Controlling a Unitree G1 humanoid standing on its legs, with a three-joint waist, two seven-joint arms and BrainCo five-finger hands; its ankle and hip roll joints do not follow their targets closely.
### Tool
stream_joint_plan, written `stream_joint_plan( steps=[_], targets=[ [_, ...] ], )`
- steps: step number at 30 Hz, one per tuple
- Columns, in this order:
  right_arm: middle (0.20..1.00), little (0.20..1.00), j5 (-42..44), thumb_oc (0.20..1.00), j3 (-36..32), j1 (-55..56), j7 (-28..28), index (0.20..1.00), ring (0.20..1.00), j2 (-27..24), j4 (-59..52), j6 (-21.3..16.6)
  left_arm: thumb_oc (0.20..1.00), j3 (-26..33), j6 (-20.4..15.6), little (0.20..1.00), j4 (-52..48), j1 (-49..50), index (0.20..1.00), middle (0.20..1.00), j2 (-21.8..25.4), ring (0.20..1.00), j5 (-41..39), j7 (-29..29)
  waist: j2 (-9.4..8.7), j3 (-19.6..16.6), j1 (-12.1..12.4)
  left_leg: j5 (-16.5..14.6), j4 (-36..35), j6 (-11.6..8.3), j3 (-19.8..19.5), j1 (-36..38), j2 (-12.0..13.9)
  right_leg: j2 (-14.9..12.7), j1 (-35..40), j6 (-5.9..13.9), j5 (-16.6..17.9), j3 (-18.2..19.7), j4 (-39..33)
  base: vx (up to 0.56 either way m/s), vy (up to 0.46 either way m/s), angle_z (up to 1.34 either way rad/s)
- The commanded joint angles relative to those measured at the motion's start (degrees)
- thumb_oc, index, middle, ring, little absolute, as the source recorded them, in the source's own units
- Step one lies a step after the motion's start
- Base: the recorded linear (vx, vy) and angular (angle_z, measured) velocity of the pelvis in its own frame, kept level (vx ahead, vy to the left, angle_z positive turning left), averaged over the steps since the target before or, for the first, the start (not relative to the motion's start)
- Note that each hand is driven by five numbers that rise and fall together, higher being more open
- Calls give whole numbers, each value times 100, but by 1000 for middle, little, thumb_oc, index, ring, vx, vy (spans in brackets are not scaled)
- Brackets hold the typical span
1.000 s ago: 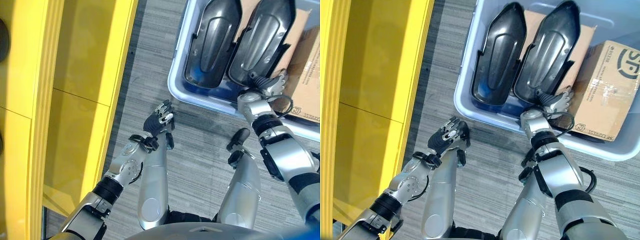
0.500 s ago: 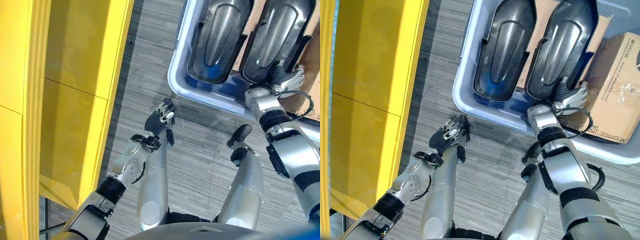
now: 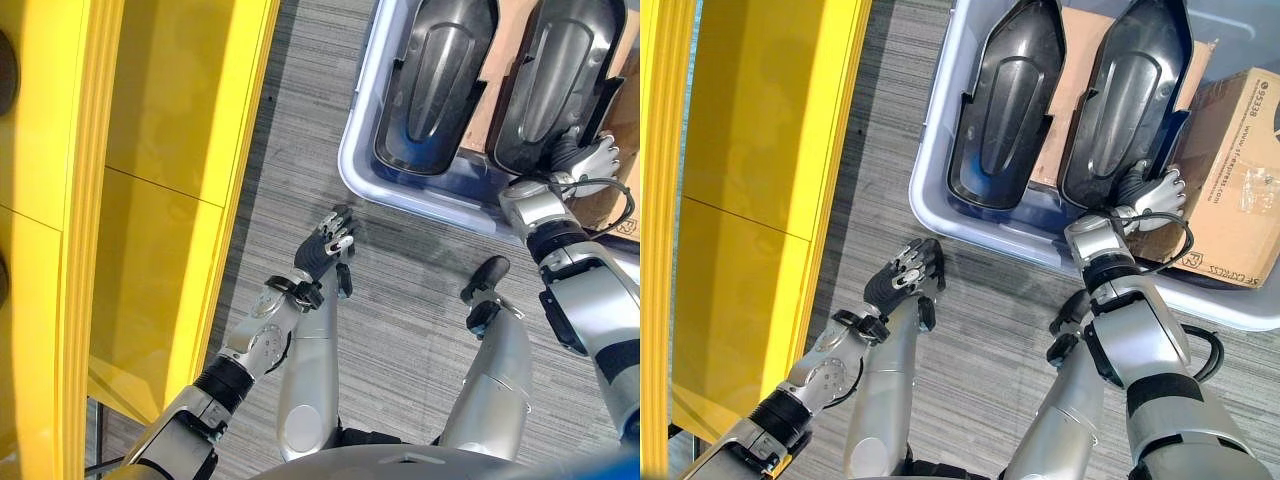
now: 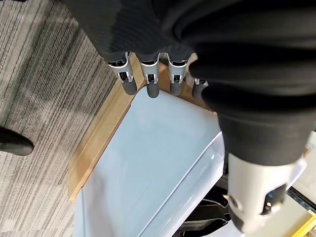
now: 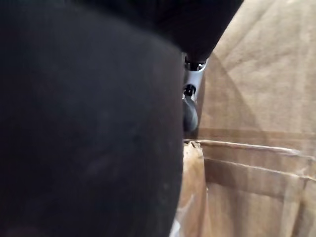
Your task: Move parts from the plastic box to the shelf.
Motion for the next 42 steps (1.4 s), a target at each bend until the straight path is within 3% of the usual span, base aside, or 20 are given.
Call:
stream_joint_plan(
  steps=[1,4,6,7,9,10,11,12,14,23,35,40,42],
  targets=[
    [200,200,180,200,-54,1222,1161,200,200,-11,628,581,1000,89,-245,1000,-144,111,1000,1000,-83,1000,25,-339,470,337,134,-492,110,-81,-101,-3,-148,47,-323,217,64,246,380,-22,-34,-4],
    [200,200,213,200,-78,1368,1201,200,200,-2,605,313,1000,146,-248,1000,-108,164,1000,1000,-100,1000,64,-417,465,337,106,-476,68,-93,-84,66,-141,64,-302,220,64,280,366,-22,-31,-7],
    [200,200,0,200,-119,1499,967,200,200,31,506,-179,1000,180,-239,1000,-88,213,1000,1000,-106,1000,117,-462,467,337,68,-464,14,-94,-58,141,-128,83,-284,221,74,322,351,-50,-62,-4],
    [200,200,13,200,-141,1495,641,200,200,72,297,-789,1000,188,-255,1000,-59,242,1000,1000,-98,1000,99,-503,468,337,43,-417,-86,-107,-20,256,-114,112,-200,217,119,333,265,-68,-88,-5],
    [200,200,44,200,-185,1496,426,200,200,131,151,-1193,1000,204,-273,1000,-29,273,1000,1000,-89,1000,136,-508,456,337,25,-401,-159,-122,21,393,-91,126,-85,219,147,325,192,-88,-87,-9],
    [200,200,0,200,-236,1402,244,200,200,142,16,-1452,1000,265,-299,1000,-6,197,1000,1000,-85,1000,149,-512,435,337,8,-210,-289,-78,62,349,-62,156,-115,139,320,243,37,-38,-74,-23],
    [200,200,-39,200,-251,1512,193,200,200,166,-2,-1547,1000,224,-316,1000,12,294,1000,1000,-90,1000,141,-534,423,337,-7,-380,-247,-152,55,563,-67,145,73,230,173,300,88,-101,-81,-24],
    [200,200,-81,200,-309,1439,8,200,200,194,-151,-1738,1000,295,-375,1000,35,223,1000,1000,-100,1000,70,-648,394,337,-34,-182,-418,-109,123,595,-22,183,103,158,357,212,-106,-39,-94,-21],
    [200,200,-154,200,-515,1579,-240,200,200,201,-402,-2080,1000,358,-305,1000,-75,285,1000,1000,-32,1000,148,-590,330,337,-114,-144,-615,-155,235,1030,46,205,496,196,420,164,-348,-67,-104,-17],
    [200,200,-788,200,-983,1716,-250,200,200,62,-902,-2215,1000,578,52,1000,-196,461,1000,1000,241,1000,126,-703,172,337,-242,-198,-838,-205,450,2235,187,215,1598,260,384,78,-663,16,-74,-9],
    [200,200,-524,200,-1390,1614,411,200,200,-96,-1042,-2315,1000,811,455,1000,-467,662,1000,1000,575,1000,153,-849,88,337,-202,-251,-1041,-175,479,3246,153,290,2607,224,189,-49,-757,33,-42,-5],
    [200,200,-380,200,-1383,1589,926,200,200,-8,-1024,-2448,1000,860,526,1000,-440,721,1000,1000,590,1000,223,-915,53,337,-192,-223,-1192,-165,481,3605,141,338,2957,194,154,-101,-841,33,-15,4],
    [200,200,-172,200,-1264,1629,1478,200,200,51,-1206,-2583,1000,890,515,1000,-427,786,1000,1000,581,1000,263,-906,20,336,-201,-173,-1331,-184,500,3863,173,362,3204,175,148,-132,-927,50,-10,0]
  ],
)
